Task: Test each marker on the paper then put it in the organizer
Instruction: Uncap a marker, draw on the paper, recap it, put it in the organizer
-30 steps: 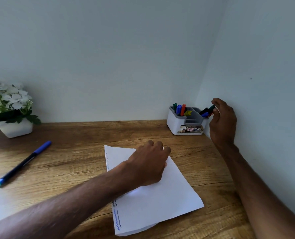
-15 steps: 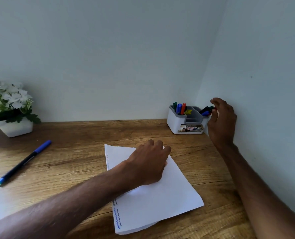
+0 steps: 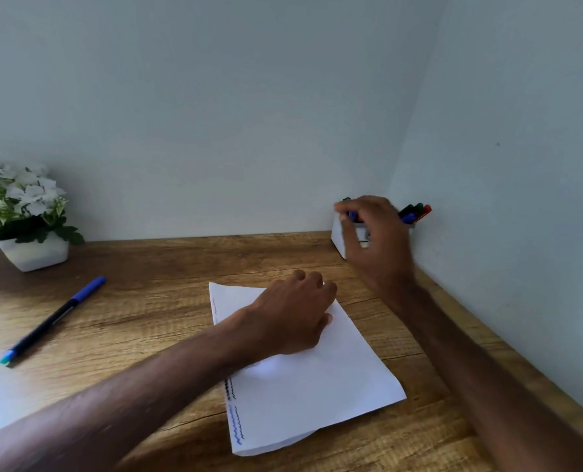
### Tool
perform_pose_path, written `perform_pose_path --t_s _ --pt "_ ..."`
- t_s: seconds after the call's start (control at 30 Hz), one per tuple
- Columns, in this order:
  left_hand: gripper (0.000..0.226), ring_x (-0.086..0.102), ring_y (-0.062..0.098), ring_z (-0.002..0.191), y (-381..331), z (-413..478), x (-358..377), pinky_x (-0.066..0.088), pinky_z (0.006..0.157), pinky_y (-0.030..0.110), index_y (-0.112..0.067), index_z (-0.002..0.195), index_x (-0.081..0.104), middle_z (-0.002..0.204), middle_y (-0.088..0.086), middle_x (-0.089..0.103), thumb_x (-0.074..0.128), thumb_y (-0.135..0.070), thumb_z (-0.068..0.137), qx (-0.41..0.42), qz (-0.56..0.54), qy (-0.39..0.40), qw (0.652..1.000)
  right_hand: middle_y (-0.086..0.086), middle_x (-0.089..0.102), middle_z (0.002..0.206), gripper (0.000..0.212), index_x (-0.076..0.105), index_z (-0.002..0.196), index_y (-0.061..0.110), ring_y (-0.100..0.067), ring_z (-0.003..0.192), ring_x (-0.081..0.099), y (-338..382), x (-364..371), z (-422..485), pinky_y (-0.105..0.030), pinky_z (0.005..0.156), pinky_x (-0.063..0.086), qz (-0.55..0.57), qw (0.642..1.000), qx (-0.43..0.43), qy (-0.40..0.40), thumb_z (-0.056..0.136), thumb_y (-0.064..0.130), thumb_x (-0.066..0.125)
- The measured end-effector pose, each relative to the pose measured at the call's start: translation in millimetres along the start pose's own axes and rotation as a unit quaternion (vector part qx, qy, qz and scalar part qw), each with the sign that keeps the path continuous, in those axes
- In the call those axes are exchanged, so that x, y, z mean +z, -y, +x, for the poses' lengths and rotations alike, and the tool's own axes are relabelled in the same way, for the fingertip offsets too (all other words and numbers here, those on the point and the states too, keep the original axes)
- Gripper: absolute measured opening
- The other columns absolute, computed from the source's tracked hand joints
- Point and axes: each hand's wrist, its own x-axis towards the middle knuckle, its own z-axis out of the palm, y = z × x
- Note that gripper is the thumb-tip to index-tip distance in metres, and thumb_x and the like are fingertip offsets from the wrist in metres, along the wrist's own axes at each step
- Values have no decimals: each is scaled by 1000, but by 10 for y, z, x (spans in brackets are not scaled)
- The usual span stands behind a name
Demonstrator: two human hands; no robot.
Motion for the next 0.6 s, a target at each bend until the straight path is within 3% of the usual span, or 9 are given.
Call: perform_pose_path --t_s 0.13,0.23,0.3,0.4,0.47,0.53,0.6 --pt "31 51 24 128 126 -35 -76 48 103 42 -16 128 58 136 3 59 50 -35 105 11 -55 10 998 -7 73 99 14 74 105 6 -24 102 65 212 178 -96 -39 87 54 27 996 -62 66 95 7 64" --pt "24 49 22 127 258 -143 -139 43 105 37 -18 116 67 131 1 63 55 -33 102 24 -52 -27 998 -6 73 97 15 74 104 7 -20 103 61 275 256 -131 -31 85 50 24 992 -79 90 93 4 64" --pt "19 51 17 125 373 -275 -157 44 102 33 -23 112 69 126 -4 65 57 -30 99 13 -55 -55 997 -5 73 96 17 75 103 7 -17 104 59 317 275 -156 -27 84 48 22 992 -82 97 91 1 64" --pt "16 56 10 121 582 -524 -208 43 86 23 -30 104 70 122 -13 67 58 -26 95 -32 -22 -105 994 -4 74 96 16 75 99 10 -20 98 64 415 282 -206 -33 78 54 23 987 -96 127 91 6 62" --pt "16 58 11 118 758 -712 -262 45 82 24 -29 102 71 118 -15 69 59 -24 94 -77 -6 -136 988 2 76 96 17 76 99 17 -16 92 67 522 279 -231 -34 74 57 46 980 -97 168 93 11 62" --pt "16 58 16 116 947 -895 -299 52 83 31 -25 103 73 115 -9 72 60 -22 94 -132 -1 -158 978 9 77 92 16 77 102 23 -1 80 63 631 266 -259 -16 68 53 73 970 -94 210 92 13 67" --pt "13 59 21 113 1128 -1076 -320 55 82 38 -20 100 72 108 -3 74 61 -19 93 -193 1 -180 965 13 77 88 13 76 101 25 3 70 57 730 258 -291 1 62 37 85 961 -110 240 92 17 72"
